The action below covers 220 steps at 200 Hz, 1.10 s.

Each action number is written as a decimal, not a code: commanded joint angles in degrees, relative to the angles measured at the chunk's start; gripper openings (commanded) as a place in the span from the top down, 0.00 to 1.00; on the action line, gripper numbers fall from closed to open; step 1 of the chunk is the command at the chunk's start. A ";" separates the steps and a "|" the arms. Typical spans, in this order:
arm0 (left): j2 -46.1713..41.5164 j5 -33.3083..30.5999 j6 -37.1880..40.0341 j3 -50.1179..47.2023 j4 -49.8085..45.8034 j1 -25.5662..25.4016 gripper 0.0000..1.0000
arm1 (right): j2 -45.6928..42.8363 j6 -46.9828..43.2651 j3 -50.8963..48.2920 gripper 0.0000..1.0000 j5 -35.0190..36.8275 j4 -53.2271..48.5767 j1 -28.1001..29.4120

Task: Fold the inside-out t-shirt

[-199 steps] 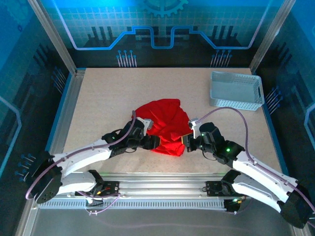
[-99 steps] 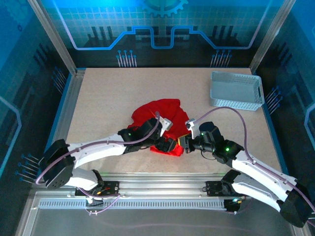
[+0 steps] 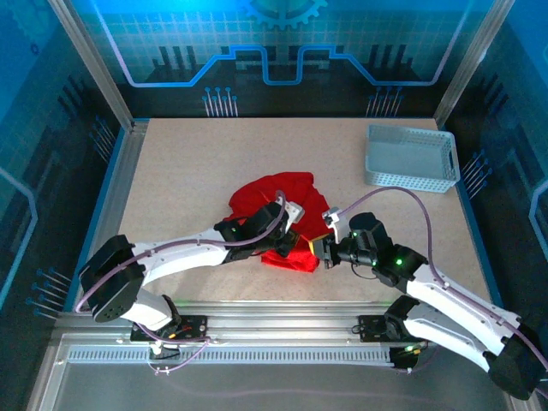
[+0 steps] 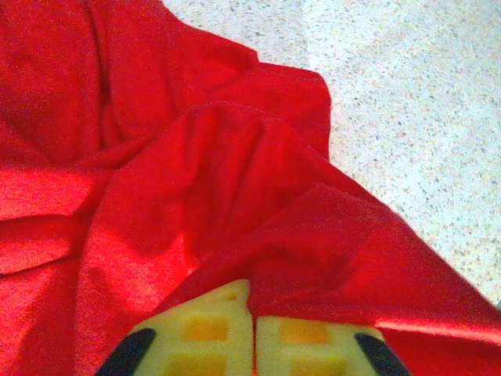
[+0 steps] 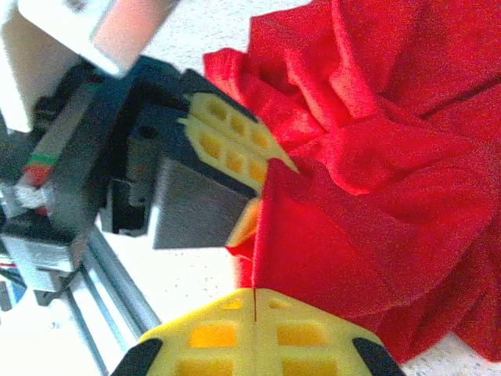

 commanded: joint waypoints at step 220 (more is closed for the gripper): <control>0.69 38.27 -16.78 -0.28 18.56 14.31 1.00 | 8.90 -3.65 4.54 0.66 9.79 -0.05 -8.76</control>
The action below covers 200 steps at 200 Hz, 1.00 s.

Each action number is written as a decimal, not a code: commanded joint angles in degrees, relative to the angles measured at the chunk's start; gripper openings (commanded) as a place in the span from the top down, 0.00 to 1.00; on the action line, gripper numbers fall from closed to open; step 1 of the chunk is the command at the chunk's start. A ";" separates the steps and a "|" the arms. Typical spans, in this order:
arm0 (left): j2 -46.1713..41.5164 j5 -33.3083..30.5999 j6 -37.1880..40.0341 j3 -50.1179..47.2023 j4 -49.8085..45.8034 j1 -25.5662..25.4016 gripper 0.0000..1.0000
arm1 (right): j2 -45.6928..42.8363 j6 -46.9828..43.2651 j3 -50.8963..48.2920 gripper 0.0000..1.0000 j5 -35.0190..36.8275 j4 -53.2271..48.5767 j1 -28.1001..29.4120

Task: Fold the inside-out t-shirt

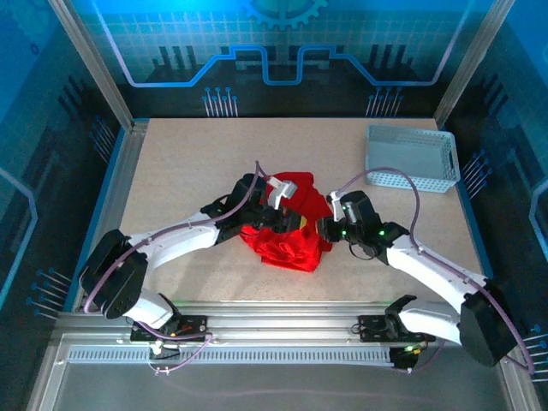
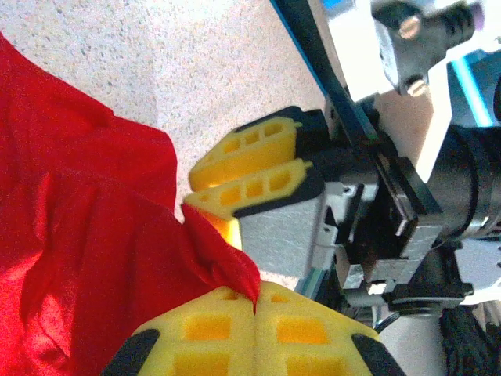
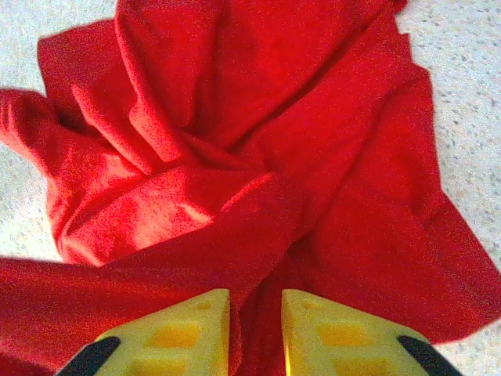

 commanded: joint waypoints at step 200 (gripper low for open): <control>-3.05 3.12 -12.56 -12.19 13.68 10.16 1.00 | 26.23 -3.32 12.22 0.77 -11.83 18.26 -2.24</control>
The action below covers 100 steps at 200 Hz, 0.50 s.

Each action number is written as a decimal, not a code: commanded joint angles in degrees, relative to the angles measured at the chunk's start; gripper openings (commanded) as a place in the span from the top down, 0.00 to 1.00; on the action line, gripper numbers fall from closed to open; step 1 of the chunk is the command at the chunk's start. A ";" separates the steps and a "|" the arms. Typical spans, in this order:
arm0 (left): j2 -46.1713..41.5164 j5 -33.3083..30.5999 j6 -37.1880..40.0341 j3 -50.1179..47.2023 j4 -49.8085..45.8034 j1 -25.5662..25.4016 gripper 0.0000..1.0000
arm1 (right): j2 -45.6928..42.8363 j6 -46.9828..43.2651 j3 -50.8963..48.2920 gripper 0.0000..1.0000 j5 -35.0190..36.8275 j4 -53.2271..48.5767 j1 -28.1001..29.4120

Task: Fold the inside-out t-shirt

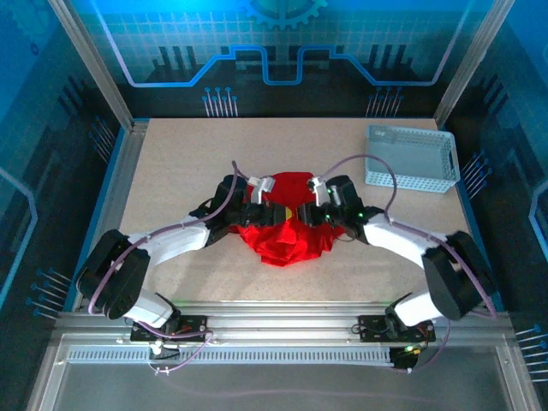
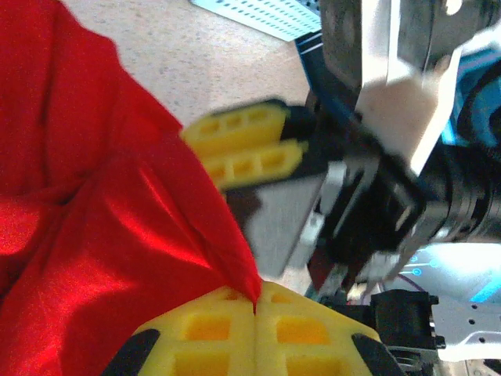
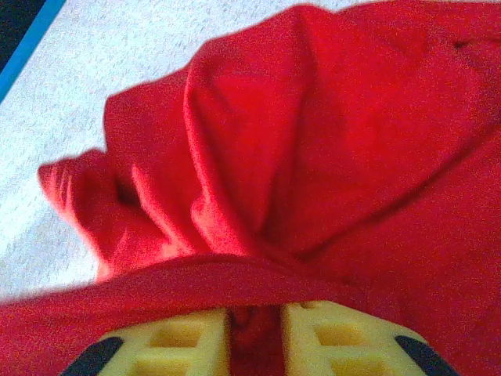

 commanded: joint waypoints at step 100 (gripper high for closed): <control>2.61 1.59 -1.95 -8.85 7.01 8.98 0.96 | -4.20 -12.91 3.88 0.63 6.92 -6.36 12.93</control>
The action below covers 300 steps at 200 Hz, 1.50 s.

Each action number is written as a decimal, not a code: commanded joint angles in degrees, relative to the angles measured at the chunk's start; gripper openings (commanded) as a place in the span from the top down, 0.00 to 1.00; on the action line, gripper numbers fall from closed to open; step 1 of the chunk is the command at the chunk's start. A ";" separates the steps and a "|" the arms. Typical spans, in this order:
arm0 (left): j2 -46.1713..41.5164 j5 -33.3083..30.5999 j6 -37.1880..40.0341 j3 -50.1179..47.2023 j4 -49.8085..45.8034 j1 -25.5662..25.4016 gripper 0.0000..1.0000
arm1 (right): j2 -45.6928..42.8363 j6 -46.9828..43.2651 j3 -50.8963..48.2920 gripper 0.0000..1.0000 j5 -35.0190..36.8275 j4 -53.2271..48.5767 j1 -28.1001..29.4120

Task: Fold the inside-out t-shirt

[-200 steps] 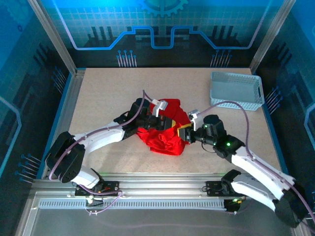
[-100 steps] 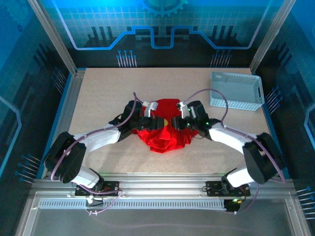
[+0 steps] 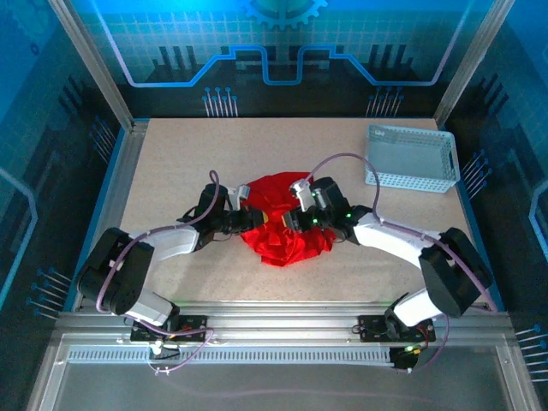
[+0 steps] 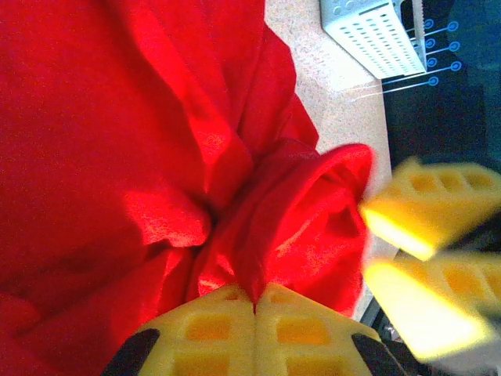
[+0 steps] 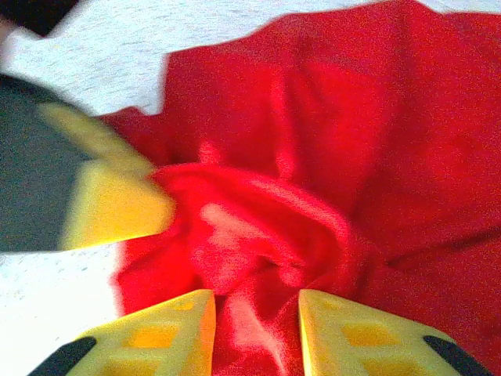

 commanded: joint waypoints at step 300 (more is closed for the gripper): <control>-5.06 -2.54 3.87 3.59 -6.64 0.33 0.61 | -5.21 0.16 11.23 1.00 10.58 -19.76 3.23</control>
